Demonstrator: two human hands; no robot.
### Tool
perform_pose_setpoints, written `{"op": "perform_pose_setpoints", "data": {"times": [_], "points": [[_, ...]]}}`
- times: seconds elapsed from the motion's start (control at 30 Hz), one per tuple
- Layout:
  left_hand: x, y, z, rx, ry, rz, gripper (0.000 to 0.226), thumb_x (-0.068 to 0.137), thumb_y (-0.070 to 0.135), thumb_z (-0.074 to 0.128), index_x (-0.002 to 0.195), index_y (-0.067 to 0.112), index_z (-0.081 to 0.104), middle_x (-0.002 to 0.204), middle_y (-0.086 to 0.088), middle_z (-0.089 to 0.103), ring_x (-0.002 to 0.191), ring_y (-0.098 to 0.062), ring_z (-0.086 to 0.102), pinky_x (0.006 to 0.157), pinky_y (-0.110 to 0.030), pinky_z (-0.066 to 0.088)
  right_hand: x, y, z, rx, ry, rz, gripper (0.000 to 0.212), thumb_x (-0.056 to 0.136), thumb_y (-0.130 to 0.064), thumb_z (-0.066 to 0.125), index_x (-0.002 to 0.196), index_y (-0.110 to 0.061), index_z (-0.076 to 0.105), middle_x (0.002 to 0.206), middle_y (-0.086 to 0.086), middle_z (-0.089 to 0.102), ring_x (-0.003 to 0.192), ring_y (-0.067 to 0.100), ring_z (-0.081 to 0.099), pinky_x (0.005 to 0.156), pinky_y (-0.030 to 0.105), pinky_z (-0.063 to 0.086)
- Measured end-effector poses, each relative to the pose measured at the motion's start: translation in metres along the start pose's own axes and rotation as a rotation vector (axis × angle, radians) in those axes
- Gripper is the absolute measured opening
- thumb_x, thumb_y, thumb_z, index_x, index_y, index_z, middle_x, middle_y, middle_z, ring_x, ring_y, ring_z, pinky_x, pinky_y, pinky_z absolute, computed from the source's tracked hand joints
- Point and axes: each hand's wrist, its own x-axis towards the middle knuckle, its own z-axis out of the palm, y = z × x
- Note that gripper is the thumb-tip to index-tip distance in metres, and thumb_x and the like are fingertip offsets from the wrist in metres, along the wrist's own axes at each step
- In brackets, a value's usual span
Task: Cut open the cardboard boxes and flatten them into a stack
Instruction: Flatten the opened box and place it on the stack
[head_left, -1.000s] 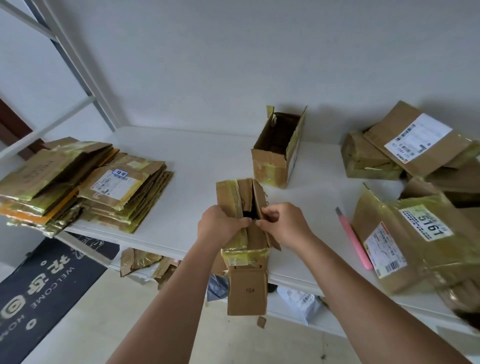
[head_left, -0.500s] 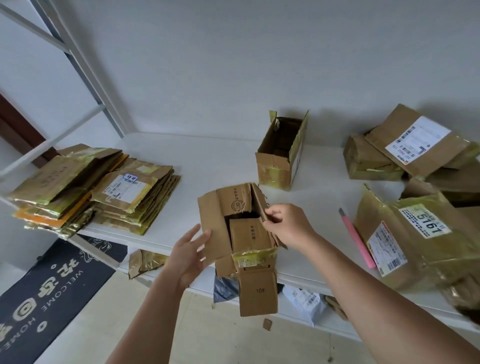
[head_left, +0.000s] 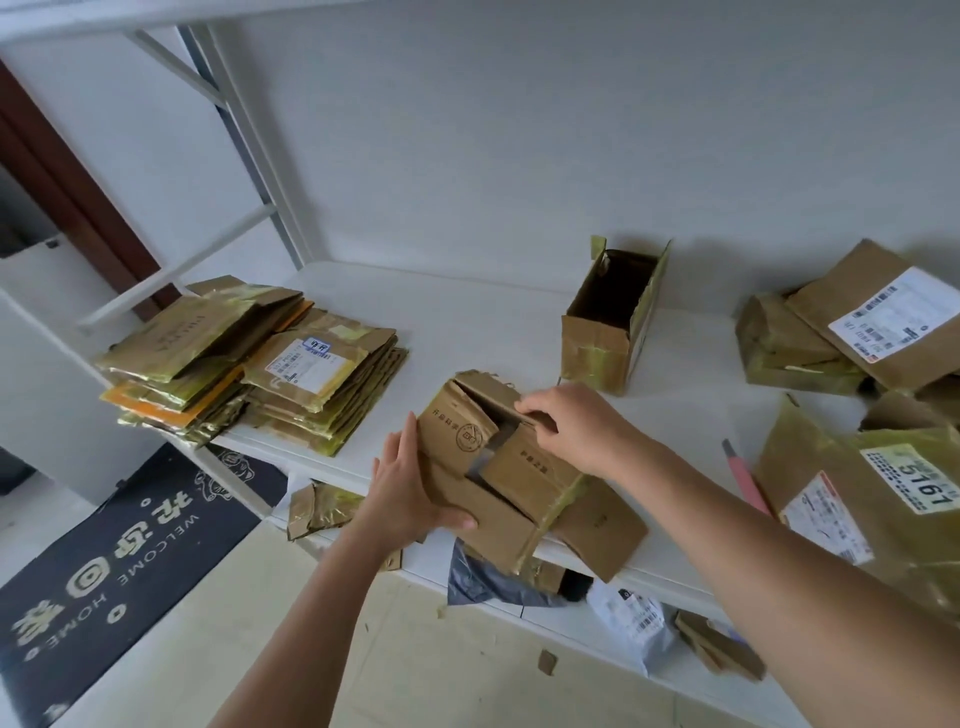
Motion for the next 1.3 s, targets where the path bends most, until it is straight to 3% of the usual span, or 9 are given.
{"op": "perform_pose_setpoints", "data": {"times": [0.23, 0.4, 0.57, 0.73, 0.87, 0.97, 1.03, 1.13, 1.3], "points": [[-0.004, 0.016, 0.009, 0.055, 0.242, -0.034, 0.100, 0.062, 0.065, 0.080, 0.137, 0.014, 0.037, 0.121, 0.004, 0.042, 0.124, -0.022, 0.040, 0.112, -0.045, 0.032, -0.016, -0.006, 0.023, -0.032, 0.039, 0.043, 0.032, 0.094, 0.001, 0.051, 0.120, -0.010, 0.066, 0.102, 0.012, 0.072, 0.071, 0.015, 0.063, 0.064, 0.029, 0.054], [-0.006, 0.015, 0.021, -0.102, 0.320, -0.088, 0.102, 0.062, 0.056, 0.086, 0.141, 0.011, 0.038, 0.131, -0.001, 0.046, 0.123, -0.019, 0.043, 0.105, -0.037, 0.041, -0.046, -0.009, 0.021, 0.010, 0.287, 0.171, 0.037, 0.099, -0.011, 0.052, 0.135, -0.015, 0.057, 0.146, 0.003, 0.051, 0.133, 0.017, 0.049, 0.106, 0.030, 0.044], [-0.012, 0.024, 0.024, -0.238, 0.408, -0.119, 0.094, 0.067, 0.045, 0.087, 0.142, 0.011, 0.040, 0.133, -0.002, 0.047, 0.123, -0.017, 0.043, 0.100, -0.028, 0.036, -0.067, 0.000, 0.028, 0.148, 0.376, 0.363, 0.037, 0.097, -0.015, 0.059, 0.134, -0.016, 0.058, 0.152, 0.002, 0.043, 0.131, 0.021, 0.051, 0.101, 0.036, 0.049], [-0.014, 0.044, 0.017, -0.460, 0.478, -0.117, 0.080, 0.074, 0.043, 0.082, 0.139, 0.011, 0.048, 0.125, -0.001, 0.057, 0.116, -0.017, 0.053, 0.101, -0.033, 0.047, -0.046, 0.004, -0.004, 0.228, 0.534, 0.173, 0.034, 0.092, 0.004, 0.060, 0.125, -0.004, 0.065, 0.144, 0.012, 0.051, 0.122, 0.023, 0.058, 0.100, 0.021, 0.044], [-0.026, 0.056, 0.010, -0.726, 0.284, -0.038, 0.037, 0.091, 0.017, 0.069, 0.124, 0.018, 0.053, 0.108, 0.005, 0.063, 0.096, -0.003, 0.060, 0.065, -0.007, 0.049, -0.039, 0.010, -0.025, 0.186, 0.767, -0.036, 0.029, 0.088, 0.006, 0.062, 0.115, -0.001, 0.070, 0.138, 0.010, 0.057, 0.091, 0.026, 0.067, 0.081, 0.022, 0.050], [-0.040, 0.052, 0.020, -0.767, 0.120, -0.078, 0.002, 0.087, 0.011, 0.060, 0.086, 0.010, 0.058, 0.073, 0.002, 0.054, 0.069, -0.014, 0.050, 0.059, -0.017, 0.040, -0.044, 0.027, -0.011, 0.192, 0.763, -0.033, 0.032, 0.088, 0.005, 0.063, 0.119, -0.002, 0.067, 0.144, 0.007, 0.052, 0.123, 0.019, 0.059, 0.096, 0.026, 0.051], [-0.047, 0.047, 0.029, -0.767, 0.095, -0.145, 0.012, 0.077, 0.018, 0.058, 0.071, 0.013, 0.047, 0.070, -0.003, 0.042, 0.070, -0.019, 0.038, 0.066, -0.029, 0.032, -0.053, 0.039, 0.006, 0.196, 0.739, 0.006, 0.041, 0.086, 0.006, 0.064, 0.125, -0.005, 0.062, 0.150, 0.007, 0.046, 0.136, 0.018, 0.046, 0.106, 0.025, 0.045], [-0.047, 0.046, 0.035, -0.824, 0.073, -0.121, 0.014, 0.082, 0.013, 0.060, 0.077, 0.027, 0.062, 0.087, -0.006, 0.060, 0.087, -0.022, 0.054, 0.081, -0.033, 0.039, -0.063, 0.053, 0.025, 0.158, 0.697, 0.031, 0.061, 0.083, -0.003, 0.073, 0.139, -0.008, 0.049, 0.160, 0.008, 0.026, 0.143, 0.020, 0.031, 0.109, 0.010, 0.030], [-0.043, 0.053, 0.038, -0.909, -0.042, -0.069, 0.044, 0.097, -0.006, 0.046, 0.109, 0.034, 0.062, 0.115, -0.004, 0.069, 0.112, -0.019, 0.064, 0.078, -0.013, 0.052, -0.066, 0.052, 0.044, 0.061, 0.598, 0.198, 0.104, 0.070, -0.035, 0.087, 0.153, -0.014, 0.029, 0.165, 0.009, 0.004, 0.147, 0.036, 0.015, 0.101, 0.041, 0.041]]}}
